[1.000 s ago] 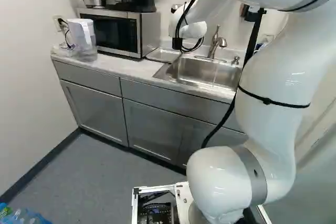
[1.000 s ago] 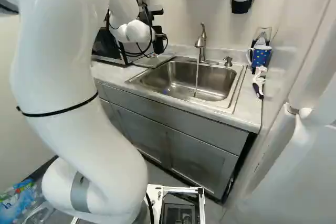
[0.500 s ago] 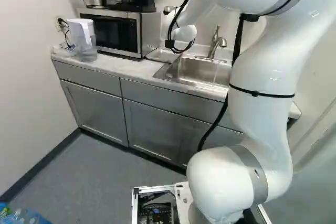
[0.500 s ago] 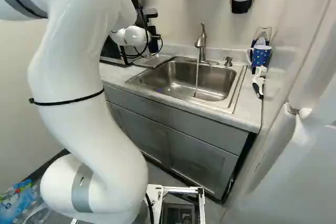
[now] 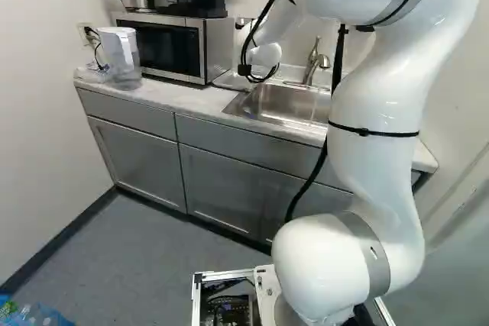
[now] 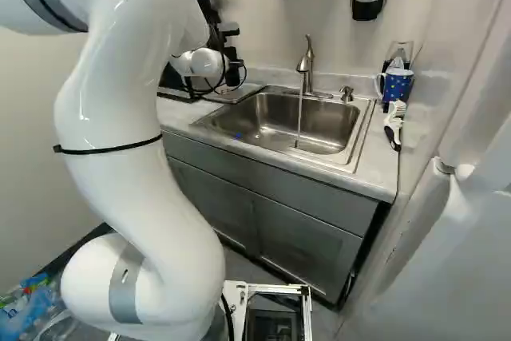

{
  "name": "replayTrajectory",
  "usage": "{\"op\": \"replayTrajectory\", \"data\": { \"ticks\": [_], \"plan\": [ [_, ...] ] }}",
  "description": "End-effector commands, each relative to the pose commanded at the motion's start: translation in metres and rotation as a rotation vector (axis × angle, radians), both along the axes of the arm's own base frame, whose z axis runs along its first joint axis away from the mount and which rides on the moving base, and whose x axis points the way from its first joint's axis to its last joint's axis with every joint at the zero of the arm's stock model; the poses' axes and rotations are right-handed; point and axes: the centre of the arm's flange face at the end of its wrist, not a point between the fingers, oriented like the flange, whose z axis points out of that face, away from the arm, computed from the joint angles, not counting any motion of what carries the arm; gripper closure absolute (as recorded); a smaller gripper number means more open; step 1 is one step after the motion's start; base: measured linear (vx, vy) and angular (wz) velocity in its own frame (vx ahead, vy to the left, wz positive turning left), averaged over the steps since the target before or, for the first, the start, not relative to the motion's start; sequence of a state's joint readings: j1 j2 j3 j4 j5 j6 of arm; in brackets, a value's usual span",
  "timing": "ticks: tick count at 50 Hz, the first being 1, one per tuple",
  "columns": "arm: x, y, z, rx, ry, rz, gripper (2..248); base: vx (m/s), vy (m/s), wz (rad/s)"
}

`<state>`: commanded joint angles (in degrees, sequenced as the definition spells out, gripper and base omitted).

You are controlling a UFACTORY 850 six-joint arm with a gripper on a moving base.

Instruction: Rinse the cup and place it in the tray

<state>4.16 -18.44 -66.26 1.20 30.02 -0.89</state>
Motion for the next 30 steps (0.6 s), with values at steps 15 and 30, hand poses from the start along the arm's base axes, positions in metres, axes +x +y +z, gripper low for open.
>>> {"op": "replayTrajectory", "data": {
  "ticks": [15,30],
  "plan": [
    [0.001,0.000,-0.017,-0.002,0.029,0.000,124,0.000,0.000,0.000],
    [0.003,0.000,-0.034,-0.004,0.058,0.000,124,0.000,0.000,0.000]
  ]
}}
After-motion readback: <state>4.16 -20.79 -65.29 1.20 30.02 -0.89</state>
